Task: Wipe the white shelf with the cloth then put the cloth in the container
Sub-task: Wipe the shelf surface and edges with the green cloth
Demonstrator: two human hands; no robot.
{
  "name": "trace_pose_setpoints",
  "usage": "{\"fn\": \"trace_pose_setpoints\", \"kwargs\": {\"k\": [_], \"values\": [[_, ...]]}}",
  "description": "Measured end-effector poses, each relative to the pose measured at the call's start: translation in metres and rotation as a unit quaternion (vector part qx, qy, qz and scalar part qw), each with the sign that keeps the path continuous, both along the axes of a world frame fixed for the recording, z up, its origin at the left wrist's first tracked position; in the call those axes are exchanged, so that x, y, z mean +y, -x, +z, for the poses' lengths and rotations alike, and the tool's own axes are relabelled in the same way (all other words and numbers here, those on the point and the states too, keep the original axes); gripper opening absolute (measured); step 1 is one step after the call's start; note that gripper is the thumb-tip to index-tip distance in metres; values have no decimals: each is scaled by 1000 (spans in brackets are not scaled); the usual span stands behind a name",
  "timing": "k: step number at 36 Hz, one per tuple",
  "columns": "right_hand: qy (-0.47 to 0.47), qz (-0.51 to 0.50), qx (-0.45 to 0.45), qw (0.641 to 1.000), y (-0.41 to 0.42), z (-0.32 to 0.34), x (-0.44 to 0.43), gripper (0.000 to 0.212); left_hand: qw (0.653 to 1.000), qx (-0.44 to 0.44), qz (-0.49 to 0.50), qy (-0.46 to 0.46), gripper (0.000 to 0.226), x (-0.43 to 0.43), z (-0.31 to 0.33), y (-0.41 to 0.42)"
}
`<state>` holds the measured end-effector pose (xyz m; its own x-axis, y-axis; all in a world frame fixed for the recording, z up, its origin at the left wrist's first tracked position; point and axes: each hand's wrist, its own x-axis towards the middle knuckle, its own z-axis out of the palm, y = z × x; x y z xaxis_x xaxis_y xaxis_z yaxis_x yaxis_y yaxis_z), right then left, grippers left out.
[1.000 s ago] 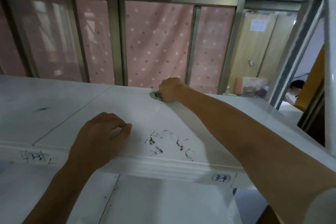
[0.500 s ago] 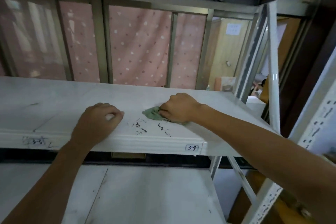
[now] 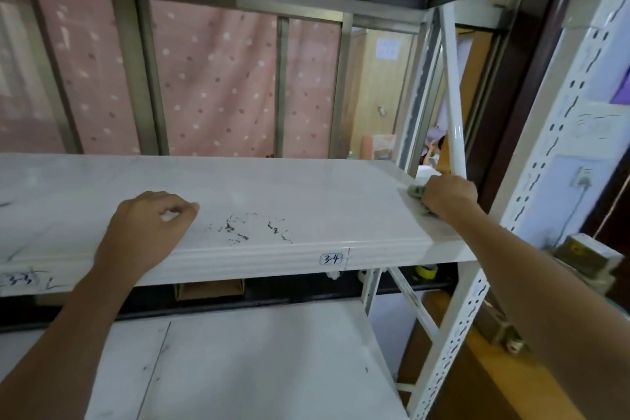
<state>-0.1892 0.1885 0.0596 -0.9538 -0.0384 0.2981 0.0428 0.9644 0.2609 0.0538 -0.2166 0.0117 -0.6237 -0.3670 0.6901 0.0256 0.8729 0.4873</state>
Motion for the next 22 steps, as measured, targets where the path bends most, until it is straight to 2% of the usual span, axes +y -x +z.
{"fn": "trace_pose_setpoints", "kwargs": {"k": [2, 4, 6, 9, 15, 19, 22], "values": [[8, -10, 7, 1000, -6, -2, 8, 29, 1000, -10, -5, -12, 14, 0, 0, 0], [61, 10, 9, 998, -10, -4, 9, 35, 999, -20, -12, -26, 15, -2, 0, 0], [123, 52, 4, 991, -22, -5, -7, 45, 998, -35, -18, -41, 17, -2, 1, 1], [112, 143, 4, 983, -49, -7, -65, 55, 996, -58, -20, -58, 19, 1, 5, 1], [58, 262, -3, 963, -98, -8, -161, 29, 995, -70, -10, -69, 21, 6, 5, -3], [45, 253, -3, 966, -99, -6, -143, 29, 994, -86, -15, -60, 17, 5, 6, -2], [50, 184, -5, 982, -85, -1, -100, 30, 995, -101, -12, -1, 15, 7, 4, -3]]}}
